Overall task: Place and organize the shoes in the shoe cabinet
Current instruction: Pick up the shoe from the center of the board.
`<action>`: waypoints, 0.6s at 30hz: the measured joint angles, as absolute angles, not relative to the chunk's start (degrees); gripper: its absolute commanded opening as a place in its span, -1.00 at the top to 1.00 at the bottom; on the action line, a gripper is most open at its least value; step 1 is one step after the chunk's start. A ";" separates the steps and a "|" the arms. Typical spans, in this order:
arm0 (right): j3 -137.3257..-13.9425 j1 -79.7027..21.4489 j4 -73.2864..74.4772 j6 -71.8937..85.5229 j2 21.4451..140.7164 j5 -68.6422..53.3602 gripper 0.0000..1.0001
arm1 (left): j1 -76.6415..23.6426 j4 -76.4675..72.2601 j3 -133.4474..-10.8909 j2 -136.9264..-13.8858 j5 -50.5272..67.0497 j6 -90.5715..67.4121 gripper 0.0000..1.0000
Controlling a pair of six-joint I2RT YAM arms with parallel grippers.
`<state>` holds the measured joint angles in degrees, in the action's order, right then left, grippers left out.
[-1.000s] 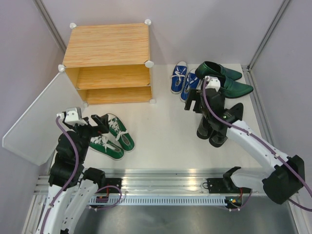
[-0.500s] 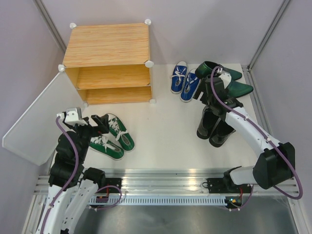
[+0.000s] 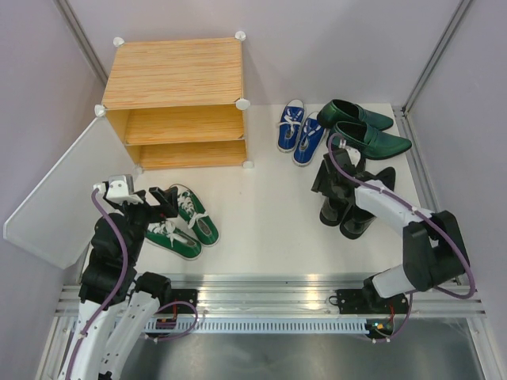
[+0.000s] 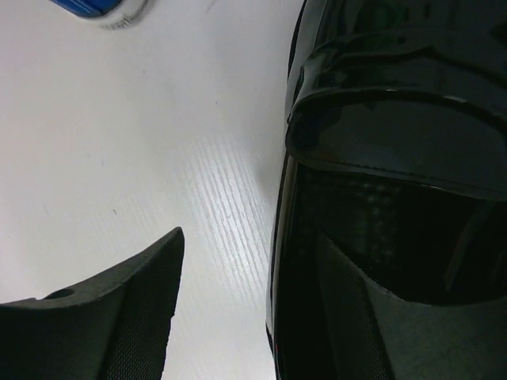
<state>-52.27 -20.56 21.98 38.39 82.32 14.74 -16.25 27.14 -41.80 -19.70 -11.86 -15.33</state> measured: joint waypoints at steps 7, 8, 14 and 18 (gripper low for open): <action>-51.53 -20.29 21.08 37.21 87.24 11.84 0.73 | -16.25 27.14 -41.78 -19.70 -11.62 -15.33 -0.99; -51.51 -20.16 21.02 37.17 86.67 11.81 0.91 | -16.25 27.14 -41.78 -19.70 -11.62 -15.33 -0.99; -51.44 -20.43 22.83 36.69 79.29 11.16 0.99 | -16.25 27.14 -41.78 -19.59 -11.42 -15.33 -0.99; -51.44 -20.78 23.81 36.40 71.96 10.96 0.99 | -16.25 27.11 -41.78 -19.31 -11.35 -15.33 -0.99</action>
